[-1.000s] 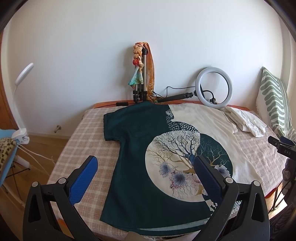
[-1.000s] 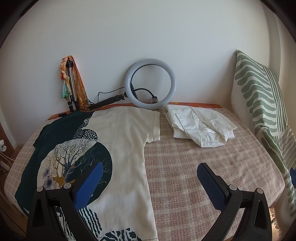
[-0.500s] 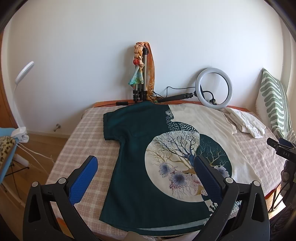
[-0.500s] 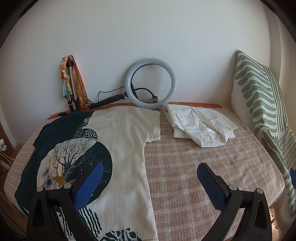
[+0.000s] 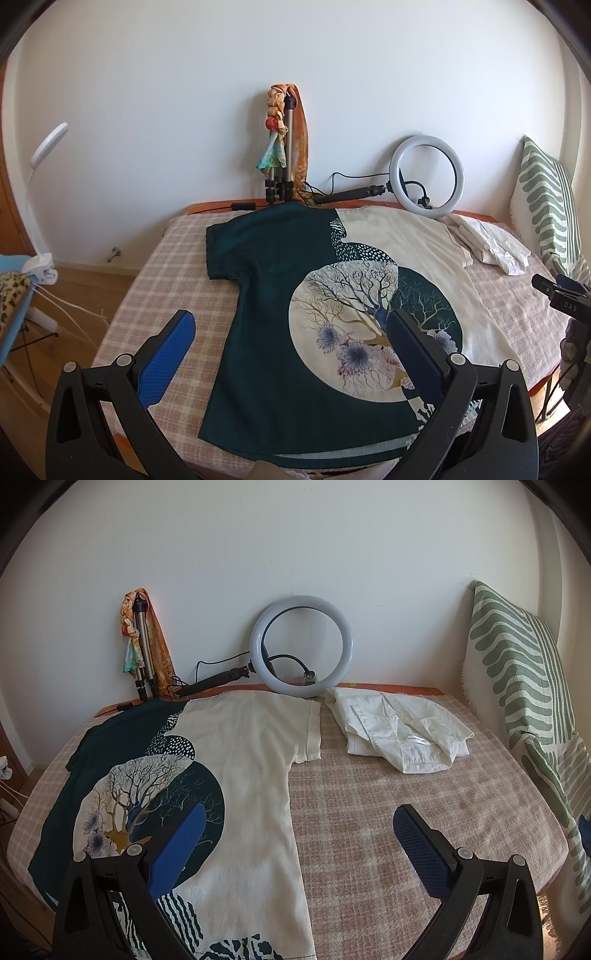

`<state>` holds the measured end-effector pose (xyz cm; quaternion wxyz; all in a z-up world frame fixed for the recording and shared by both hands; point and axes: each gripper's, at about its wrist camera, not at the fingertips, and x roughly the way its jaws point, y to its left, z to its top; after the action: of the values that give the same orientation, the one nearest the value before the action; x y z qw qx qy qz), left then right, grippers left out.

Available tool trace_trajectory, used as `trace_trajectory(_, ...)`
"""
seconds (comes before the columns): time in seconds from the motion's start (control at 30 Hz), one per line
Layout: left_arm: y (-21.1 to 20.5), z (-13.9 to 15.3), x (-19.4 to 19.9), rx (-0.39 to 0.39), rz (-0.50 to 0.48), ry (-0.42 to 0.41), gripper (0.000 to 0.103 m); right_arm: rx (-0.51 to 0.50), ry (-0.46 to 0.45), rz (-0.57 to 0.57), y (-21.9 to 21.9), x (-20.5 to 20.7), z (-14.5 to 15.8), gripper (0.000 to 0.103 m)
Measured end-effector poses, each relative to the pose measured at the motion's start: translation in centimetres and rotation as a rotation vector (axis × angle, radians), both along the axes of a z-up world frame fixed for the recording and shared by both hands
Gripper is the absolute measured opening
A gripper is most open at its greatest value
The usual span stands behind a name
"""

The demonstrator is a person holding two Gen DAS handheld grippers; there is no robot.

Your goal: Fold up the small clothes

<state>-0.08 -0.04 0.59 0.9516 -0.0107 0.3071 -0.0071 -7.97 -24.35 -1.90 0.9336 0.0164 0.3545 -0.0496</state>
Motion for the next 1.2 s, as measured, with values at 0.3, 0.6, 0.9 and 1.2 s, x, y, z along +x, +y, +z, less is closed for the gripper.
trace_trajectory(0.3,0.1,-0.1,0.1,-0.008,-0.002,0.006,0.103,-0.001,0.0,0.0,0.0,0.0,0.0,0.103)
trace_trajectory(0.6,0.3,-0.2,0.1,-0.009,-0.003,0.008,0.103,0.002,0.001,0.004,0.1,0.1,-0.1,0.103)
trace_trajectory(0.9,1.7,-0.8,-0.3,-0.01,0.026,0.01,0.103,0.013,-0.001,0.029,1.1,0.5,0.0,0.102)
trace_trajectory(1.2,6.3,-3.6,-0.7,-0.13,0.027,0.053,0.103,0.035,-0.023,0.083,4.0,1.5,0.6,0.101)
